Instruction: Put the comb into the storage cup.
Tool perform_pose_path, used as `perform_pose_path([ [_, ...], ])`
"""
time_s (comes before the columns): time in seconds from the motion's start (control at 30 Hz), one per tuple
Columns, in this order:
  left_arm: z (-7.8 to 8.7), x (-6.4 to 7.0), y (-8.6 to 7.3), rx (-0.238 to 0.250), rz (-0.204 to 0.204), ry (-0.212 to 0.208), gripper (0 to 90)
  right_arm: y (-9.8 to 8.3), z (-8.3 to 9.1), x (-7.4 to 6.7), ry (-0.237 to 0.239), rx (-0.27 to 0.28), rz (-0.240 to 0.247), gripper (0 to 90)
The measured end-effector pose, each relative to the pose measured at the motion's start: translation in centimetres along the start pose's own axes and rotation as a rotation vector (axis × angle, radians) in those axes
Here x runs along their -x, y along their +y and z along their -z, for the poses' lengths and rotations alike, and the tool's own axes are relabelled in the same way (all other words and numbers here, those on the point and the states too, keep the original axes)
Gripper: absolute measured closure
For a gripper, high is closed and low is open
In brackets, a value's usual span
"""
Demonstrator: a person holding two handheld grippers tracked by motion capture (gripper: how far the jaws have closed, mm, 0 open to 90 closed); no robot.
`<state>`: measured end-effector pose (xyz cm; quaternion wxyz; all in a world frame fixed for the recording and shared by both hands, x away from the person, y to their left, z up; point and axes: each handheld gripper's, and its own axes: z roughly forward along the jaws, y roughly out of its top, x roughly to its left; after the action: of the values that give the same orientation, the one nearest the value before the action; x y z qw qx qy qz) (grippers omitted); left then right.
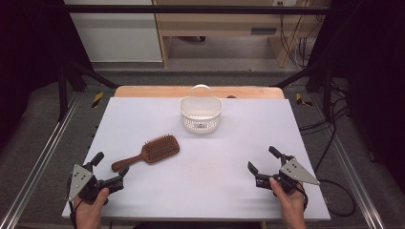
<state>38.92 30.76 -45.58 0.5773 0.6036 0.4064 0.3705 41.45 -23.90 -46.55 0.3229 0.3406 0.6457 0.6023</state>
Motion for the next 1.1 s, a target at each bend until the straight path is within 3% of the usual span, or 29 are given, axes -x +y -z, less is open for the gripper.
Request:
perform_pose_path([
  [0.3, -0.3, 0.6, 0.1, -0.015, -0.012, 0.007, 2.3, -0.1, 0.2, -0.1, -0.010, 0.010, 0.006, 5.1],
  [0.57, -1.1, 1.0, 0.5, -0.064, -0.009, 0.060, 4.0, -0.1, 0.1, -0.3, -0.018, 0.008, 0.019, 5.1],
  [0.7, -2.3, 1.1, 1.0, -0.101, -0.023, 0.025, 3.9, 0.1, -0.2, -0.4, -0.008, 0.004, 0.034, 4.7],
  [0.83, -2.8, 0.7, 1.5, -0.098, 0.034, -0.015, 3.8, 0.2, -0.4, -0.2, -0.007, 0.005, 0.027, 4.6],
  [1.03, -2.9, 1.2, 1.4, -0.135, 0.045, -0.015, 3.8, 0.3, -0.3, -0.2, -0.002, 0.016, 0.014, 5.3],
  [1.1, -3.0, 1.8, 1.4, -0.144, 0.072, -0.026, 3.8, 0.3, -0.4, -0.3, 0.000, 0.016, 0.016, 5.3],
])
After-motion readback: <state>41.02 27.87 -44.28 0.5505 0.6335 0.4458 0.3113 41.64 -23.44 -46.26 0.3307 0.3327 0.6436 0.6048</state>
